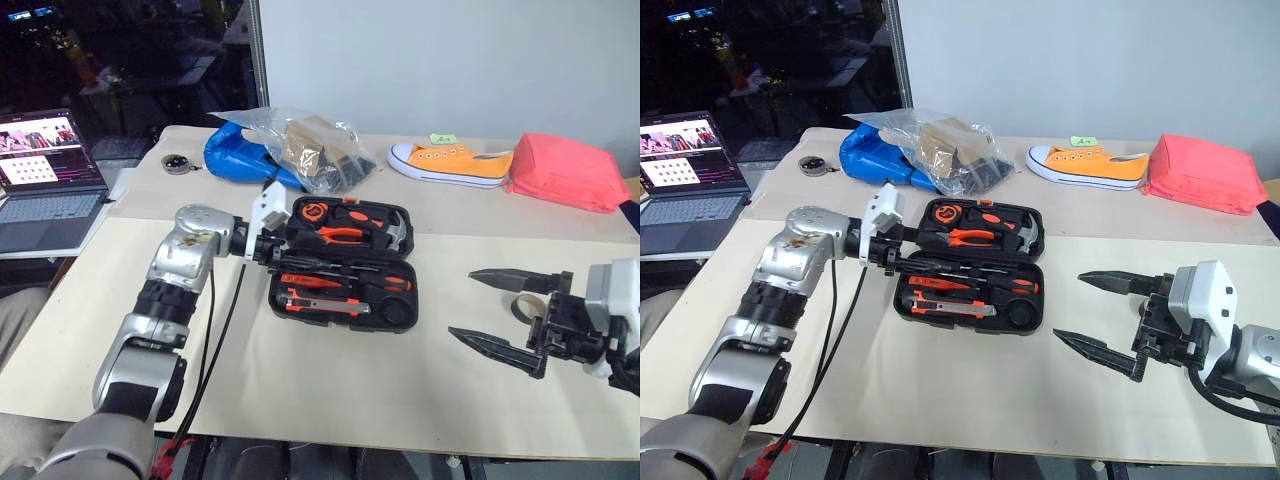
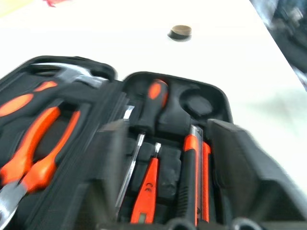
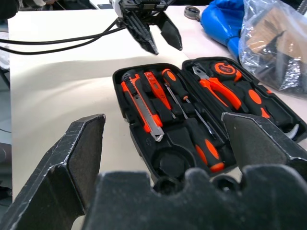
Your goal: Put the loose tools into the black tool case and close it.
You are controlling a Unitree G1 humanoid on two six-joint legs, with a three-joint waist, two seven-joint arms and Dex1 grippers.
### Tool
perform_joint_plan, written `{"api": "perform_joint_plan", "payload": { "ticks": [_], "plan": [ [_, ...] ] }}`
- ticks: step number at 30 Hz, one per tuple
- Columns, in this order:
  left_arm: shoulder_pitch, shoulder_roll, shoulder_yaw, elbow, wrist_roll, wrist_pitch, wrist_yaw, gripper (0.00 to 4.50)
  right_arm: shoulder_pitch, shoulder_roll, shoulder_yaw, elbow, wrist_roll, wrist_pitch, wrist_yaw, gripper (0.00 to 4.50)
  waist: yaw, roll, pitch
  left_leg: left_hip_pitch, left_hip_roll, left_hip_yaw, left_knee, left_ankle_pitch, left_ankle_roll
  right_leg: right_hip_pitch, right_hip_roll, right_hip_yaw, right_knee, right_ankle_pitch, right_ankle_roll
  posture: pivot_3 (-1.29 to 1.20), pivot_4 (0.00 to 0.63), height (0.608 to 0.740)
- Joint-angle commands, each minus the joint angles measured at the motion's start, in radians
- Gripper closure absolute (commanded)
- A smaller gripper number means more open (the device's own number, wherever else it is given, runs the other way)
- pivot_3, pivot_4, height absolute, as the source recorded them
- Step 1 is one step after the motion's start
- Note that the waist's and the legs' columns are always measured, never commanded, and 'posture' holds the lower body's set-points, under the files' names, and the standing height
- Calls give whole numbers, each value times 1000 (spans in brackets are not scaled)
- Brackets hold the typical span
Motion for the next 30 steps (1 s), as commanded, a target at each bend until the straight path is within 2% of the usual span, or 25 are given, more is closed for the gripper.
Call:
{"api": "perform_joint_plan", "payload": {
  "ticks": [1,3,4,10,18,21,30],
  "plan": [
    [114,-38,25,-149,-12,-3,141,3508,-30,1,12,-1,-5,-17,-13,0,5,0,0,0,0,0,0,0,0,0,-1,0,0,0,0,0,150,740],
    [200,-68,30,-214,5,-14,236,4287,-38,0,19,2,-5,-16,-12,0,7,0,0,0,0,0,1,0,0,0,-1,0,0,0,0,0,150,740],
    [243,-80,31,-245,13,-9,280,4475,-40,-1,19,2,-5,-16,-11,0,8,0,0,0,0,0,1,0,0,0,-1,0,0,0,0,0,150,740],
    [379,-105,8,-336,52,88,475,4475,-25,-4,-3,1,-2,-12,-1,0,9,0,0,1,0,-1,1,0,0,1,-2,0,0,0,0,0,150,740],
    [380,-63,-106,-303,93,210,499,4475,-37,-18,0,5,3,-6,5,0,4,2,-2,11,0,0,0,0,0,12,-2,0,-1,0,1,0,150,740],
    [361,-65,-124,-280,98,235,510,4475,-24,-17,-10,1,3,-7,9,0,5,3,-3,14,0,0,0,0,0,16,-2,0,-1,-4,6,0,150,740],
    [349,-56,-290,-226,218,88,484,4475,3,-35,-47,-11,14,6,17,0,7,6,-6,19,-1,2,-1,0,0,19,-5,2,-2,-4,7,0,150,740]
  ]
}}
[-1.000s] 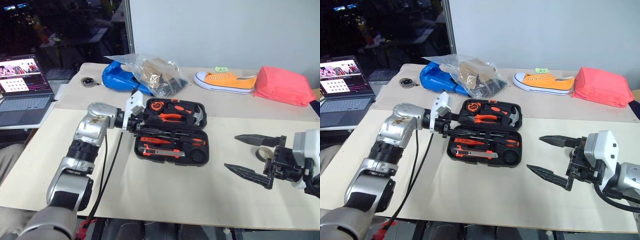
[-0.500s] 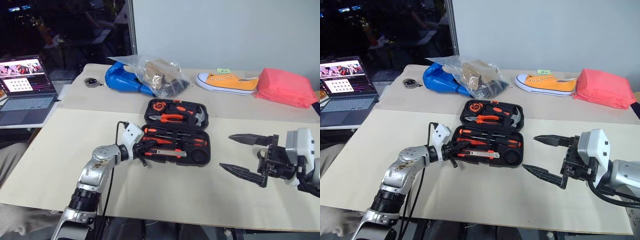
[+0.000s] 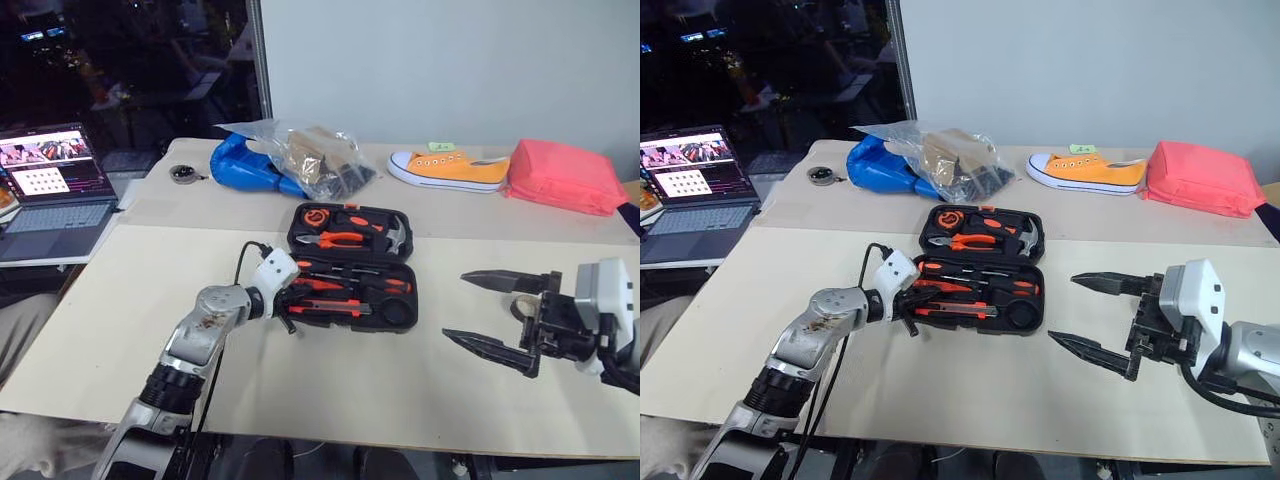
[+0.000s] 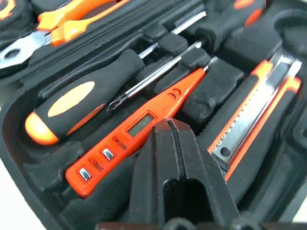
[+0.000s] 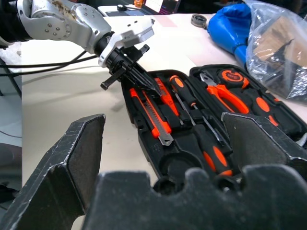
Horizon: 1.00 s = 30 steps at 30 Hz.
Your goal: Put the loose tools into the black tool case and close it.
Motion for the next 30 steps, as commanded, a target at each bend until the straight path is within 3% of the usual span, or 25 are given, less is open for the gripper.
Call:
{"api": "perform_joint_plan", "payload": {
  "ticks": [1,3,7,11,14,21,22,23,24,26,30],
  "plan": [
    [35,-27,-126,57,51,-13,-28,4475,5,-19,-45,-17,12,3,9,0,4,1,-1,0,0,0,0,0,0,0,0,0,0,0,0,0,150,740],
    [27,-50,-125,64,59,-30,-17,4475,14,-20,-57,-9,7,1,14,0,9,1,-2,0,-1,0,0,0,0,1,-1,-1,-1,0,0,0,150,740],
    [37,-119,39,-62,-87,-111,-8,4475,35,-3,-102,15,-26,24,-61,0,20,1,-2,-1,-3,1,0,0,0,1,-4,-1,-2,0,0,0,150,740],
    [29,-93,118,-236,-240,6,-68,4475,98,6,-119,60,-148,25,-133,0,16,0,-1,-10,-3,1,1,0,0,-6,-5,-2,-2,1,-1,0,150,740],
    [-1,-41,156,-335,-366,102,-135,3813,120,3,-139,97,-167,53,-156,0,6,0,-1,-12,-1,0,0,0,0,-9,-2,-2,-2,1,-2,0,150,740],
    [-106,130,214,-479,-624,296,-275,1383,11,-153,14,239,-271,284,-253,0,-8,-3,3,-12,-1,1,0,0,0,-11,-1,0,-1,0,-1,0,150,740],
    [-121,137,214,-489,-644,313,-271,928,-14,-166,37,264,-270,306,-247,517,-9,-4,3,-12,-1,1,1,0,0,-10,-1,-1,-1,0,0,0,150,740],
    [-140,141,213,-497,-660,331,-262,690,-48,-178,74,293,-289,315,-253,636,-8,-5,4,-11,-1,1,1,0,0,-10,0,-1,-1,-1,2,0,150,740],
    [-156,149,213,-503,-680,349,-259,152,-94,-186,117,328,-314,332,-276,1144,-8,-5,5,-11,-1,1,1,0,0,-10,0,-1,-1,-2,3,0,150,740],
    [-180,155,207,-513,-696,368,-247,0,-169,-205,193,386,-353,389,-308,1669,-11,-5,5,-11,0,1,1,0,0,-10,0,0,-1,-2,3,0,150,740],
    [-208,147,190,-519,-692,376,-202,0,-272,-223,295,472,-401,433,-312,1669,-6,-4,5,-12,-1,1,1,0,0,-12,1,0,-1,-1,1,0,150,740]
  ]
}}
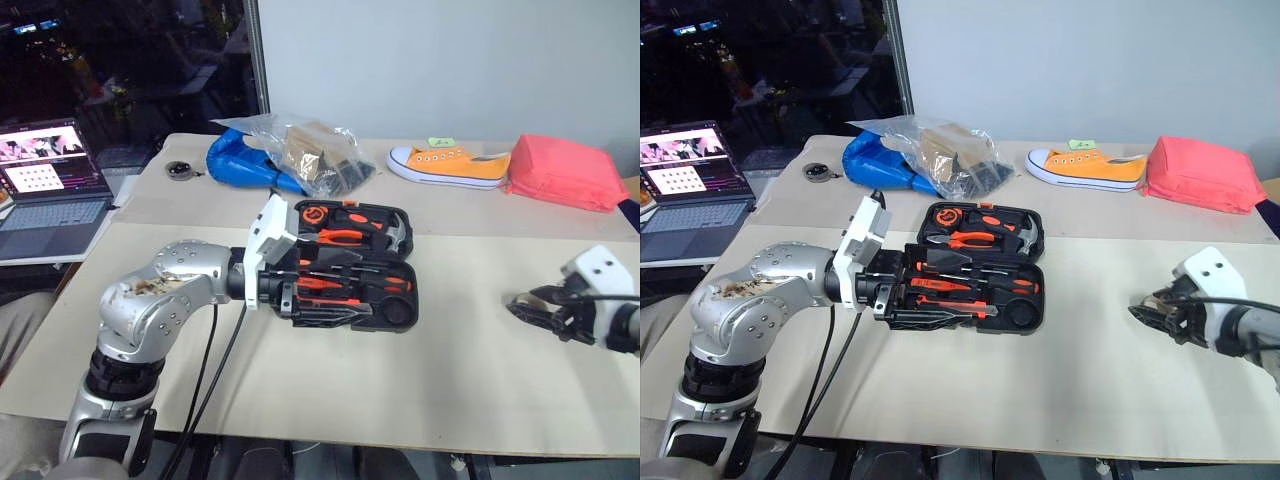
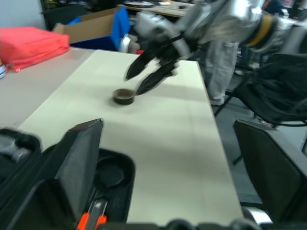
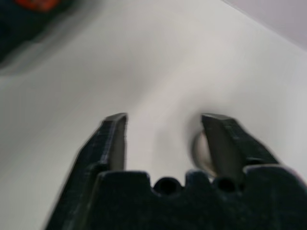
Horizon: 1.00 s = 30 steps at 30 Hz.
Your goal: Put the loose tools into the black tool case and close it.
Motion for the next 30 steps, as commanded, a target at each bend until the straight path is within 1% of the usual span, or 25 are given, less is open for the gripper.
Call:
{"api": "perform_joint_plan", "payload": {
  "ticks": [1,3,7,10,12,14,15,16,17,19,21,22,23,25,27,29,30],
  "plan": [
    [-26,-4,-5,-24,-16,5,37,0,-101,-20,71,63,-54,43,-19,1669,2,1,0,-1,0,0,0,0,0,-1,0,0,0,1,-2,0,150,740],
    [-27,-4,-12,-23,-10,-1,46,0,-151,-21,130,107,-89,56,-22,1669,3,3,-1,-5,0,1,0,0,0,-6,0,1,0,2,-3,0,150,740],
    [-31,-11,-21,-20,-9,-5,66,0,-249,5,215,196,-129,64,-15,1669,5,5,-3,-8,-1,1,0,0,0,-8,0,1,0,2,-4,0,150,740],
    [-32,-11,-26,-18,-1,-14,78,0,-290,4,279,258,-162,83,2,2372,6,6,-4,-8,-1,1,0,0,0,-8,0,1,0,2,-4,0,150,740],
    [-31,-10,-25,-19,-3,-14,83,0,-303,5,301,289,-178,80,10,2970,8,7,-4,-8,-1,1,0,0,0,-8,0,0,0,2,-4,0,150,740],
    [-24,-10,-22,-24,-7,-13,90,0,-310,7,309,297,-185,68,19,3809,9,7,-4,-8,-2,1,0,0,0,-8,0,0,0,2,-4,0,150,740],
    [-20,-10,-20,-26,-10,-12,94,0,-310,7,307,295,-186,66,23,4094,9,7,-4,-8,-2,1,0,0,0,-8,0,0,0,2,-4,0,150,740],
    [-16,-9,-21,-28,-10,-14,95,0,-311,8,303,292,-185,63,27,4356,9,7,-4,-8,-2,1,0,0,0,-8,0,0,0,2,-4,0,150,740],
    [-15,-9,-22,-27,-8,-16,94,0,-313,10,301,291,-187,61,30,4467,9,7,-4,-8,-2,1,0,0,0,-8,0,0,0,2,-4,0,150,740],
    [-12,-6,-23,-22,-3,-23,92,0,-311,8,292,280,-186,52,36,4467,9,7,-4,-8,-2,1,0,0,0,-8,0,0,0,2,-4,0,150,740],
    [9,0,-10,-20,14,-46,100,0,-292,13,222,192,-126,55,61,4467,7,8,-4,-8,-2,1,0,0,0,-8,0,0,1,2,-4,0,150,740],
    [22,3,0,-16,20,-56,109,0,-284,20,184,126,-85,59,84,4467,5,8,-4,-7,-1,1,0,0,0,-8,0,0,1,2,-4,0,150,740],
    [53,11,20,-17,37,-78,123,0,-270,16,149,15,-30,82,117,4467,1,8,-4,-7,-1,1,0,0,0,-8,1,1,1,2,-4,0,150,740],
    [101,-6,58,-3,34,-155,104,0,-261,10,128,-119,25,113,150,4467,-7,9,-4,-7,0,1,-1,0,0,-9,2,1,2,2,-4,0,150,740],
    [154,63,92,-14,-6,-137,35,0,-295,27,154,-252,88,169,154,4467,-9,7,-2,-7,1,-1,-1,0,0,-8,3,0,2,2,-4,0,150,740],
    [206,115,136,-25,-44,-123,-4,0,-345,49,211,-352,133,211,152,4467,-15,5,-1,-6,3,-2,-1,0,0,-9,4,-1,2,2,-4,0,150,740],
    [245,138,160,-36,-57,-129,-20,0,-381,67,265,-383,135,221,149,4467,-17,5,-1,-6,3,-2,-1,0,0,-8,4,-1,2,2,-4,0,150,740]
  ]
}}
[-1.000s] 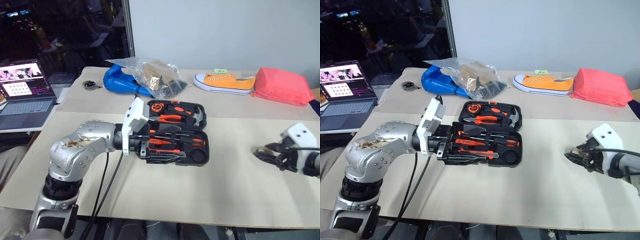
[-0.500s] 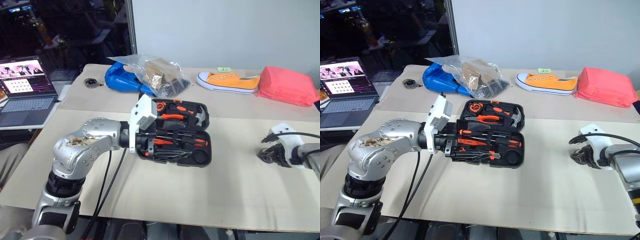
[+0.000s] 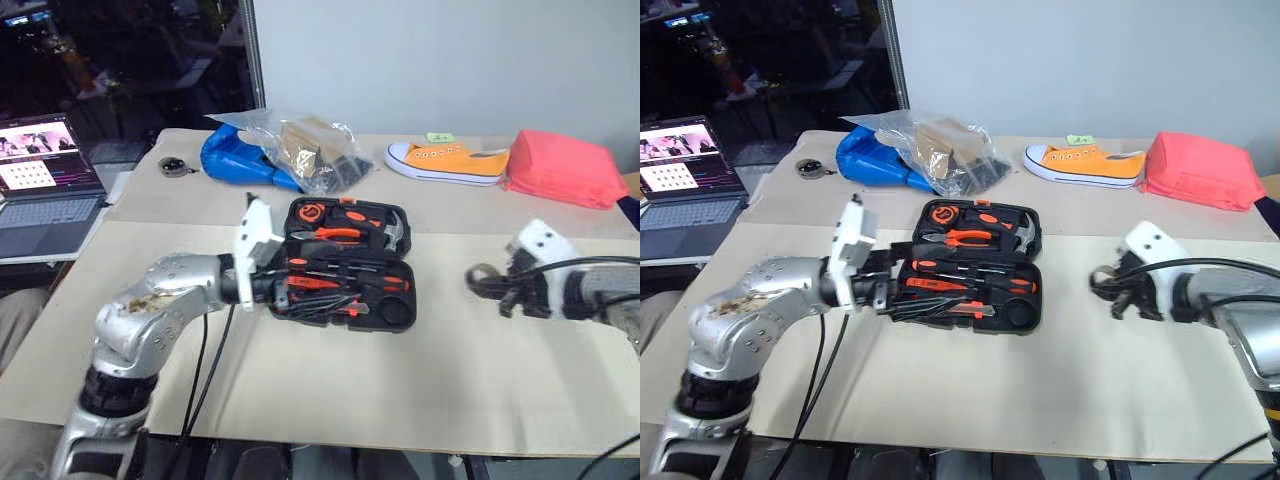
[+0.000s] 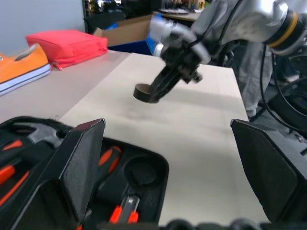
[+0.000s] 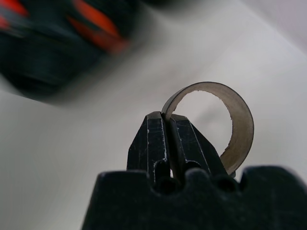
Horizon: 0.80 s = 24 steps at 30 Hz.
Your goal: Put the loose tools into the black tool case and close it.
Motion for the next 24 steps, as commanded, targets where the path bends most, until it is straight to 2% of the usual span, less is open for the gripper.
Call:
{"api": "perform_joint_plan", "payload": {
  "ticks": [1,7,11,24],
  "plan": [
    [90,74,101,-54,-67,-11,-71,0,-108,47,125,-153,52,64,-4,4467,-5,-1,0,0,1,0,0,0,0,0,-1,0,0,0,0,0,150,740],
    [245,147,182,-123,-92,-28,-83,0,-238,96,413,-123,-65,30,6,4467,5,-5,3,0,-1,2,0,0,0,0,-6,-1,-1,1,-1,0,150,740],
    [299,157,211,-153,-92,-39,-57,0,-278,99,522,-68,-152,-14,21,4467,10,-5,3,-1,-1,3,-1,0,0,-1,-7,0,-2,1,-2,0,150,740],
    [340,138,204,-197,-94,-62,23,0,-297,95,618,57,-296,-108,128,4467,14,-6,3,1,0,2,-2,0,0,-1,-5,-1,0,1,-4,0,150,740]
  ]
}}
